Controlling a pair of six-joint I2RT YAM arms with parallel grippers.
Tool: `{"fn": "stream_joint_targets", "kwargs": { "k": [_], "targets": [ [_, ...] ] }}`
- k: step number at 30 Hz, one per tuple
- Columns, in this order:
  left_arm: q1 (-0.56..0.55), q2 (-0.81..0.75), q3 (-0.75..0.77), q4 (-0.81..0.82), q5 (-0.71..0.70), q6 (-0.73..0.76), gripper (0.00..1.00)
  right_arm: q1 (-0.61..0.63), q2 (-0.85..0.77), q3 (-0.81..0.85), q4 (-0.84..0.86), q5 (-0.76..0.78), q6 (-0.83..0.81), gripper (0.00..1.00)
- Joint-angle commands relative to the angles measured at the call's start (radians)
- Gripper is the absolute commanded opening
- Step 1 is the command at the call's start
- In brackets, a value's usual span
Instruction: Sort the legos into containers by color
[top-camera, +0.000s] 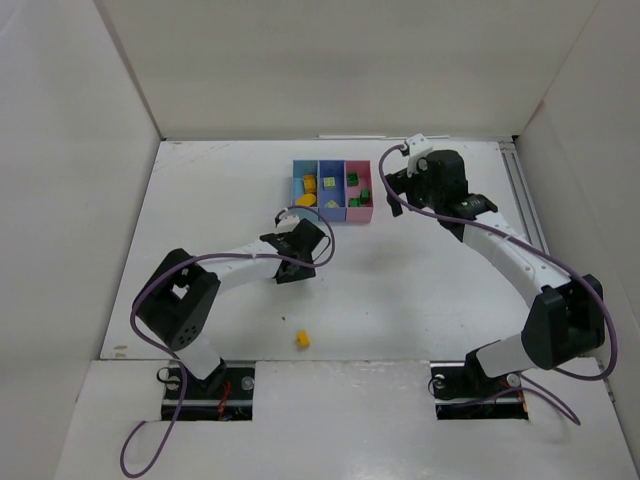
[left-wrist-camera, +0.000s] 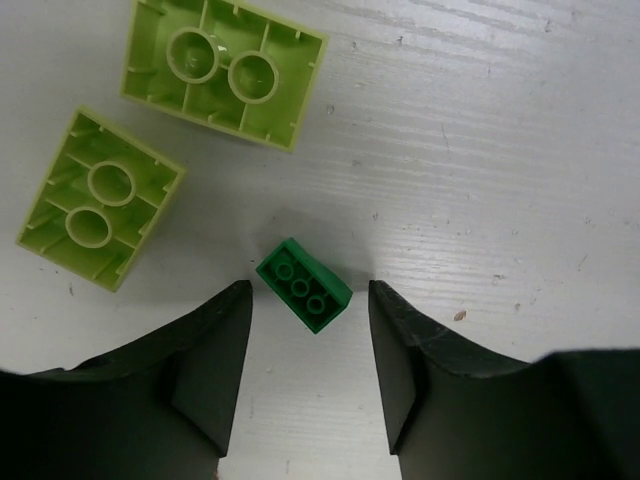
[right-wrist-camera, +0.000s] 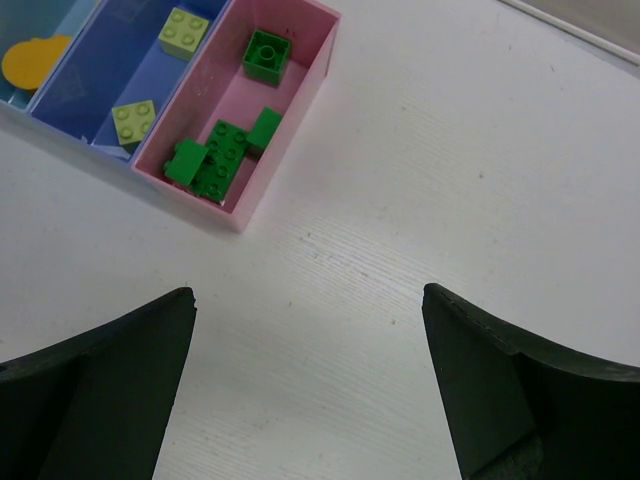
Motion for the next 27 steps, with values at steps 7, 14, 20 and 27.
{"fn": "stream_joint_targets", "kwargs": {
  "k": [7,14,20,27],
  "targets": [
    [0.001,0.018,0.020,-0.040,-0.023,-0.022,0.25,-0.017,-0.006,-0.011,0.026,0.008,0.014,1.00],
    [0.001,-0.001,0.081,-0.050,-0.023,-0.002,0.17,-0.017,-0.038,-0.020,0.026,0.008,0.014,1.00],
    [0.001,-0.039,0.156,-0.050,-0.023,0.056,0.09,-0.017,-0.069,-0.029,0.026,0.008,0.014,1.00],
    [0.070,-0.062,0.308,0.098,0.064,0.227,0.09,-0.084,-0.113,-0.066,0.026,0.019,0.080,1.00]
  ]
}}
